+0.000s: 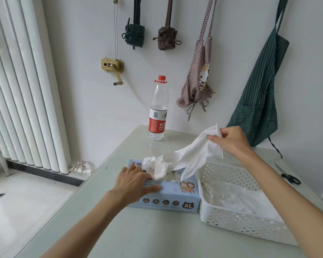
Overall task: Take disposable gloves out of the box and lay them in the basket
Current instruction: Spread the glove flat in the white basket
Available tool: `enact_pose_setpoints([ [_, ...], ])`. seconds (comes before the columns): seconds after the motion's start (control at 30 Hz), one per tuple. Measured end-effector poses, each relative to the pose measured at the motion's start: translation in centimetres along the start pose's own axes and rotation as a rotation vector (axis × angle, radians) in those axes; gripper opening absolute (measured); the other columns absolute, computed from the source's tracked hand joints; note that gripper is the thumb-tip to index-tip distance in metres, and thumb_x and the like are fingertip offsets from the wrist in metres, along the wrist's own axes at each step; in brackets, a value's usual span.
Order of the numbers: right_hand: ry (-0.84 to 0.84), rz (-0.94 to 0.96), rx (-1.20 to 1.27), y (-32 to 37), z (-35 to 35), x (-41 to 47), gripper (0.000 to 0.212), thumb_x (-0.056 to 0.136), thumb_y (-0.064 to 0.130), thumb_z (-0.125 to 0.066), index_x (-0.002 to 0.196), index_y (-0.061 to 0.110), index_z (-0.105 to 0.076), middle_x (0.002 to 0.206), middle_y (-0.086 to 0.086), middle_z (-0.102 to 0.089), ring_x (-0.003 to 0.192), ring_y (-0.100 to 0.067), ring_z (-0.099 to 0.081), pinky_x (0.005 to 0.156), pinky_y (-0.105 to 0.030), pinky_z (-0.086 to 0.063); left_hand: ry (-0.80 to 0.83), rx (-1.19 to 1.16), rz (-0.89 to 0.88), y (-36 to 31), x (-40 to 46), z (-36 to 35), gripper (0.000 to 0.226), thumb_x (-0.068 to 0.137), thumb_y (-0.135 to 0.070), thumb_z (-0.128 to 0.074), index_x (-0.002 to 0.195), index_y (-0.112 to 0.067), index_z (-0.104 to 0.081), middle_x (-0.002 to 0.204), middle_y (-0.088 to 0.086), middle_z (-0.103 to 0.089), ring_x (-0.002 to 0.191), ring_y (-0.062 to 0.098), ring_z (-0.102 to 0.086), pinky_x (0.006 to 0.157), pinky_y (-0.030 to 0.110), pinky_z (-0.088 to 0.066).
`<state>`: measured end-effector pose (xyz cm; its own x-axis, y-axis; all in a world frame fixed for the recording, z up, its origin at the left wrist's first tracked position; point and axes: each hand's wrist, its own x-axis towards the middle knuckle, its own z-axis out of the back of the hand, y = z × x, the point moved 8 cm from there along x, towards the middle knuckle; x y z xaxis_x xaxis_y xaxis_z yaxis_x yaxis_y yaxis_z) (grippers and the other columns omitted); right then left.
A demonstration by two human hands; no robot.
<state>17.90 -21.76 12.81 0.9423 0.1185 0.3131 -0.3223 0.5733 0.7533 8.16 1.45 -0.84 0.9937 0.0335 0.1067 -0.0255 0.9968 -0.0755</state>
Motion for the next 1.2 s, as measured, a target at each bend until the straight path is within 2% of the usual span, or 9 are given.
enact_pose_setpoints([
  [0.13,0.076,0.036,0.002,0.1,0.6,-0.8,0.018,0.081,0.019,-0.075,0.098,0.011,-0.075,0.074,0.005,-0.068,0.074,-0.012,-0.062,0.065,-0.021,-0.047,-0.005,0.044,-0.055,-0.4,0.3,0.5,0.119,0.043,-0.094,0.014,0.127,-0.040,-0.052,0.117,-0.008,-0.050,0.109,0.015,-0.038,0.087,0.029,-0.028],
  [0.23,-0.048,0.063,0.150,1.2,3.3,-1.0,0.002,0.081,0.021,-0.075,0.081,0.020,-0.073,0.082,-0.004,-0.072,0.081,-0.021,-0.067,0.078,-0.035,-0.053,0.001,0.003,-0.101,-0.6,0.6,0.8,0.098,0.055,-0.089,-0.009,0.125,-0.039,-0.055,0.124,-0.012,-0.052,0.114,0.013,-0.040,0.095,0.029,-0.029],
  [0.33,-0.158,0.094,0.258,2.0,6.4,-1.3,0.015,0.082,0.022,-0.074,0.068,0.025,-0.068,0.081,-0.006,-0.071,0.080,-0.021,-0.066,0.079,-0.036,-0.052,0.006,-0.071,-0.119,-0.3,0.6,0.4,0.109,0.049,-0.098,-0.002,0.121,-0.038,-0.058,0.122,-0.018,-0.055,0.114,0.010,-0.041,0.098,0.029,-0.028],
  [0.5,0.040,0.030,0.178,1.2,6.1,-2.4,0.005,0.080,0.019,-0.075,0.082,0.022,-0.071,0.081,0.001,-0.071,0.077,-0.015,-0.066,0.076,-0.030,-0.052,-0.039,-0.161,-0.054,0.2,1.0,1.4,0.110,0.041,-0.103,-0.015,0.116,-0.040,-0.063,0.117,-0.016,-0.063,0.111,0.011,-0.052,0.090,0.025,-0.032],
  [0.67,0.074,-0.020,0.207,-0.6,6.6,-2.9,0.013,0.080,0.013,-0.074,0.093,0.015,-0.072,0.082,0.002,-0.071,0.077,-0.013,-0.066,0.076,-0.029,-0.053,-0.033,-0.129,0.055,0.3,0.8,4.0,0.053,0.063,-0.077,-0.059,0.101,-0.042,-0.070,0.112,-0.011,-0.068,0.098,0.012,-0.061,0.074,0.025,-0.044],
  [0.83,0.123,-0.029,0.227,-0.9,6.9,-3.1,0.013,0.079,0.010,-0.076,0.088,0.018,-0.071,0.087,-0.005,-0.073,0.082,-0.020,-0.069,0.079,-0.037,-0.056,-0.186,-0.254,0.018,-4.4,1.1,10.5,0.057,0.066,-0.077,-0.049,0.096,-0.031,-0.068,0.112,-0.016,-0.066,0.091,0.004,-0.065,0.074,0.021,-0.049],
  [0.97,0.157,-0.032,0.217,-0.8,6.1,-3.2,0.015,0.078,0.010,-0.076,0.089,0.018,-0.071,0.090,-0.009,-0.073,0.087,-0.024,-0.070,0.081,-0.040,-0.057,-0.031,-0.613,-0.173,-14.3,2.4,10.6,0.073,0.068,-0.074,-0.054,0.123,-0.026,-0.053,0.122,-0.008,-0.061,0.101,0.010,-0.063,0.092,0.035,-0.052],
  [1.1,0.164,-0.042,0.233,-1.1,7.4,-3.5,0.018,0.077,0.009,-0.077,0.092,0.016,-0.070,0.088,-0.005,-0.073,0.080,-0.018,-0.070,0.075,-0.032,-0.057,-0.099,-0.561,-0.136,-17.0,4.4,9.1,0.047,0.082,-0.045,-0.067,0.120,-0.022,-0.052,0.117,-0.004,-0.064,0.101,0.018,-0.062,0.089,0.038,-0.051],
  [1.2,0.164,-0.100,0.291,-3.2,9.8,-3.7,0.016,0.078,0.007,-0.075,0.088,0.016,-0.069,0.084,-0.001,-0.072,0.074,-0.011,-0.067,0.069,-0.022,-0.055,-0.031,-0.747,-0.142,-16.9,5.7,8.5,0.033,0.077,-0.032,-0.077,0.104,-0.022,-0.061,0.104,-0.004,-0.068,0.090,0.015,-0.066,0.086,0.036,-0.054],
])
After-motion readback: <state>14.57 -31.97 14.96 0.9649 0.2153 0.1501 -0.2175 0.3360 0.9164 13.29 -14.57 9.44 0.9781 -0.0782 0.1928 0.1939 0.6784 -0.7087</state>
